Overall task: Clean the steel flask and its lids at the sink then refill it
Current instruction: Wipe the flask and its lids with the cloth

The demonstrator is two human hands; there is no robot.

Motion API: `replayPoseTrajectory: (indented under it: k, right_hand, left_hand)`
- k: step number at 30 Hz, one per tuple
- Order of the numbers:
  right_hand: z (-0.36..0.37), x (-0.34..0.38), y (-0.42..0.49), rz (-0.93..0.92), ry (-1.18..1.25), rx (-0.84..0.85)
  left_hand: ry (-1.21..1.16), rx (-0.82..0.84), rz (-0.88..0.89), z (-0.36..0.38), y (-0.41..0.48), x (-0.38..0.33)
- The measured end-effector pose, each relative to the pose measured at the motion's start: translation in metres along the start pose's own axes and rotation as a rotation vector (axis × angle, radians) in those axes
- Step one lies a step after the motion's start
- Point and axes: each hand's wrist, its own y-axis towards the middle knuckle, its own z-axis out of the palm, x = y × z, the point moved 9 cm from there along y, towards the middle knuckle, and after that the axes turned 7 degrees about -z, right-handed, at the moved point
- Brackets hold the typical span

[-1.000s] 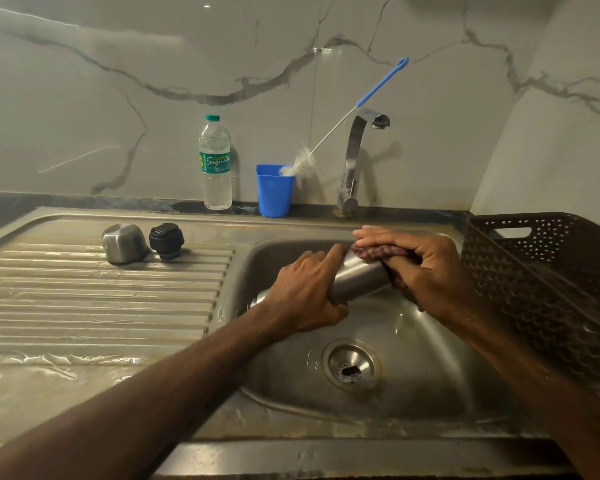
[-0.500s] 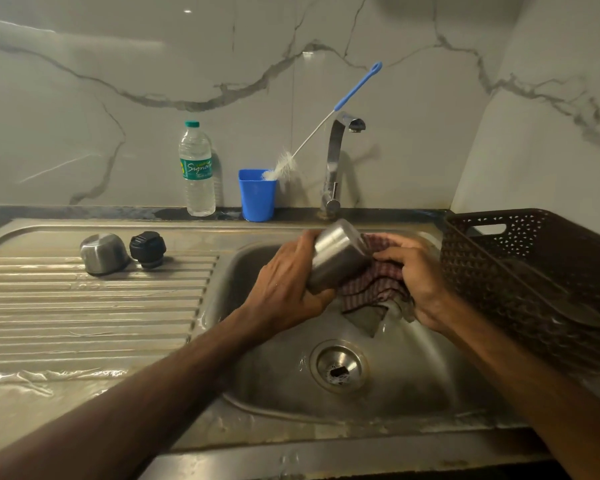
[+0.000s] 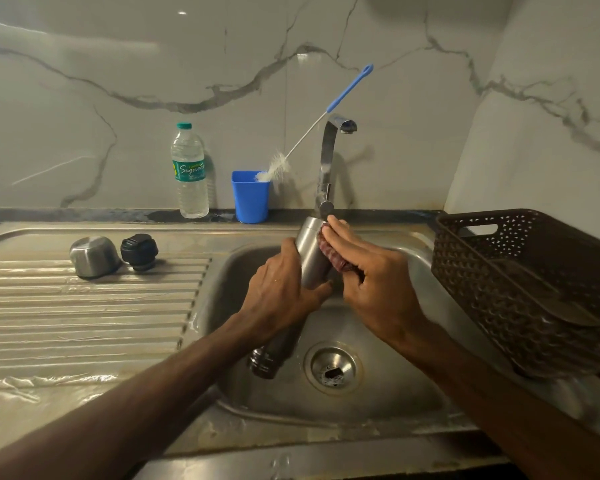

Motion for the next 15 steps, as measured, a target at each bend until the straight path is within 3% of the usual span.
replayPoseTrajectory:
  k: [6, 10, 13, 15]
  right_hand:
    - [0.007, 0.011, 0.008, -0.219, -0.253, 0.099]
    - [-0.003, 0.002, 0.016, -0.103, -0.183, 0.041]
    - [0.012, 0.017, 0.007, -0.234, -0.182, 0.133]
    - [0.015, 0.011, 0.008, -0.223, -0.146, 0.162]
  left_hand:
    - [0.105, -0.051, 0.142, 0.001, -0.006, -0.018]
    - [0.130, -0.112, 0.161, -0.002, -0.009, -0.022]
    - [0.148, -0.102, 0.143, -0.005, -0.007, -0.011]
    - [0.194, -0.090, 0.152, -0.005, -0.007, -0.011]
